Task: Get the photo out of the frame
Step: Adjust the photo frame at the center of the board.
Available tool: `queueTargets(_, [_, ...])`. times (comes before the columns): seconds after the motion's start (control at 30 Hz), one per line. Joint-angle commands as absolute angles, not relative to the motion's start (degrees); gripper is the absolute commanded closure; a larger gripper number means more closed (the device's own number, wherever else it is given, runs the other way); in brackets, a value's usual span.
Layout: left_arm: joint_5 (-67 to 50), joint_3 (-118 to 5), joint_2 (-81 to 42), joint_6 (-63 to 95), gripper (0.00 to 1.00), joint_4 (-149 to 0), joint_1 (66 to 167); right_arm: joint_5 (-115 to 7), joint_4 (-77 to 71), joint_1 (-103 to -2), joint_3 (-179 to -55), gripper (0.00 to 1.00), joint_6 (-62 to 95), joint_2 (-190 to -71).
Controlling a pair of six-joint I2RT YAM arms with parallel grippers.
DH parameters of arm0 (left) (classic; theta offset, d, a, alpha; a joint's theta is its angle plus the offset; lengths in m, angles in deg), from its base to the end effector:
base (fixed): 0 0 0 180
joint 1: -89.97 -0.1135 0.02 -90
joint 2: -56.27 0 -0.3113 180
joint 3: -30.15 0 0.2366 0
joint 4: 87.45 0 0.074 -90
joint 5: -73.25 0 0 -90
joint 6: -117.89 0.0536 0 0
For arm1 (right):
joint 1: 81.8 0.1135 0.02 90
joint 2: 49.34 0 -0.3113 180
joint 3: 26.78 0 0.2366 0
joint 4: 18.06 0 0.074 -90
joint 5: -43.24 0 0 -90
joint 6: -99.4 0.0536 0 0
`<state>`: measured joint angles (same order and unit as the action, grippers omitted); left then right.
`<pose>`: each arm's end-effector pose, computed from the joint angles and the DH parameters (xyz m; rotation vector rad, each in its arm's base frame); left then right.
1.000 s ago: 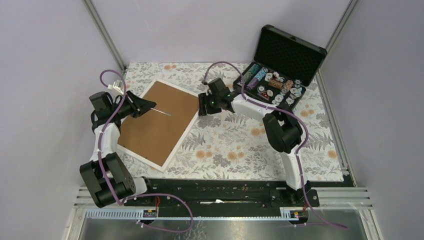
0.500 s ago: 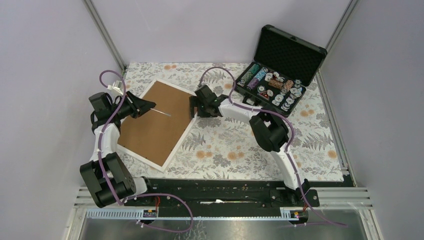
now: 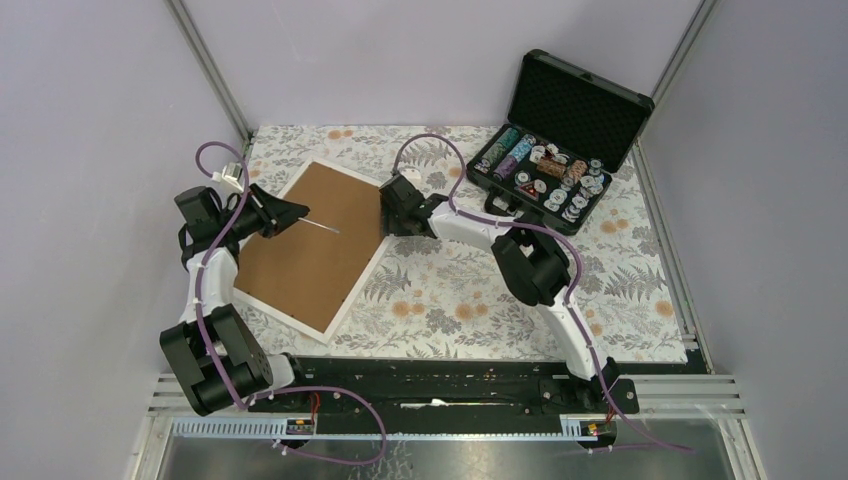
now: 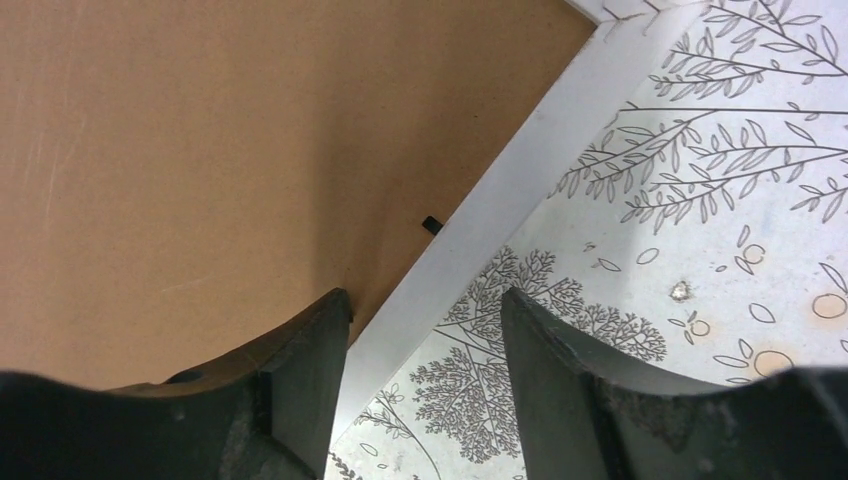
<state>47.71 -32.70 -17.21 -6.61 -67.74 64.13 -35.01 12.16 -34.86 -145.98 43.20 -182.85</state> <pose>0.2441 0.0645 0.3193 -0.3553 1.9562 -1.2564 0.3861 0.3971 0.1921 -0.1698 2.3680 0.4578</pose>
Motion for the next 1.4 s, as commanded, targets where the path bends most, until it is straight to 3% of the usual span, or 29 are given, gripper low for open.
queueTargets(0.0, [50.00, -32.81, -15.24, -5.54, 1.00, -69.60, 63.46, -30.17, 18.12, -34.43, -143.04, 0.41, 38.77, -184.06])
queueTargets(0.3, [50.13, -32.87, -15.23, -5.84, 1.00, -69.72, 63.40, -33.84, 19.23, -43.24, -148.53, 0.60, 32.93, -186.85])
queueTargets(0.6, [49.95, -32.99, -15.80, -6.22, 1.00, -69.97, 63.39, -47.26, 18.55, -45.44, -149.91, 0.63, 26.77, -186.71])
queueTargets(0.8, [50.32, -31.23, -14.53, -5.71, 1.00, -70.29, 63.40, -54.69, 16.46, -42.01, -142.94, 0.65, 23.55, -183.68])
queueTargets(1.37, [50.84, -27.46, -13.22, -2.86, 1.00, -69.41, 63.74, -55.23, 13.94, -41.06, -131.85, 0.68, 14.81, -179.33])
